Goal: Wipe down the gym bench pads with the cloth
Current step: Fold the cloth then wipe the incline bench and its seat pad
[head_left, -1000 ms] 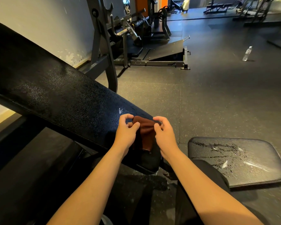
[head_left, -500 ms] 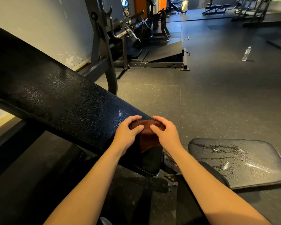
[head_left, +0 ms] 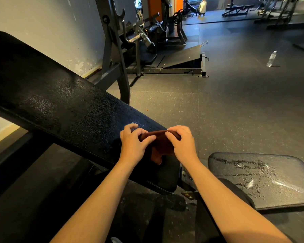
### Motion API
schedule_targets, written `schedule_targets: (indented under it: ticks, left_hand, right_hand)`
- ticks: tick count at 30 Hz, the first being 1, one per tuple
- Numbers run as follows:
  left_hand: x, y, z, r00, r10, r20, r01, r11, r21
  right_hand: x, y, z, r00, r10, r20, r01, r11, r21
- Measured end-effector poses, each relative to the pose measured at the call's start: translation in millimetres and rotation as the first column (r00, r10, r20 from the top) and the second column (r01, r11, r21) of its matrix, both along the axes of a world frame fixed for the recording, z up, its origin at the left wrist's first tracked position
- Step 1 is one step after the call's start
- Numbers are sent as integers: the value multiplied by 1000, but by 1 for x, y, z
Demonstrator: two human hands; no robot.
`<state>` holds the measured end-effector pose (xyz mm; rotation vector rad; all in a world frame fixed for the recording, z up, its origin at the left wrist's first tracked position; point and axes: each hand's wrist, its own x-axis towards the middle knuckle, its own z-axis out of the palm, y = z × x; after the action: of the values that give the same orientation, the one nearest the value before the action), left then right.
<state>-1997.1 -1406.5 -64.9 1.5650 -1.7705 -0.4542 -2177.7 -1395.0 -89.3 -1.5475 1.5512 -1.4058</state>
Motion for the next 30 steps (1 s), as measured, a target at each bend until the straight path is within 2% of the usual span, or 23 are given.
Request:
schedule_targets:
  ticks: [4,7,10,12,14,17,20,26,30]
  left_hand:
    - [8,-6,5,999,15,-41,-13,999,34]
    - [15,-9,6,996,90,-4,-90,996,-8]
    - [24,-13,5,995,97,35,-95,994,-50]
    - [31,-14,4,980,105,172,-88,991,-102]
    - [40,-14,6,916,154,372,-82,976,-202]
    - [53,-16,5,820,235,521,-104,958,-269]
    - [54,-19,1,723,236,649,-116,968,-222]
    - [62,-35,4,714,208,669,-81,973,-216]
    - [61,-33,-4,750,262,607,-109,955,-277]
  right_hand:
    - [23,-14,1,996,-73,52,74,997,-22]
    - [46,-17,-2,985,-166,-52,162,984,-78]
    - [67,-12,-16,974,-17,-227,-6,995,-100]
    - [79,-12,-28,959,163,-230,-163,986,19]
    - [90,-17,-35,936,268,-230,-244,962,126]
    - [97,-26,-37,897,289,-335,-242,954,176]
    - [99,-42,-35,884,270,-382,-214,960,181]
    - [110,-74,-25,906,204,-372,-143,972,186]
    - [106,-40,-31,906,266,-330,-249,964,92]
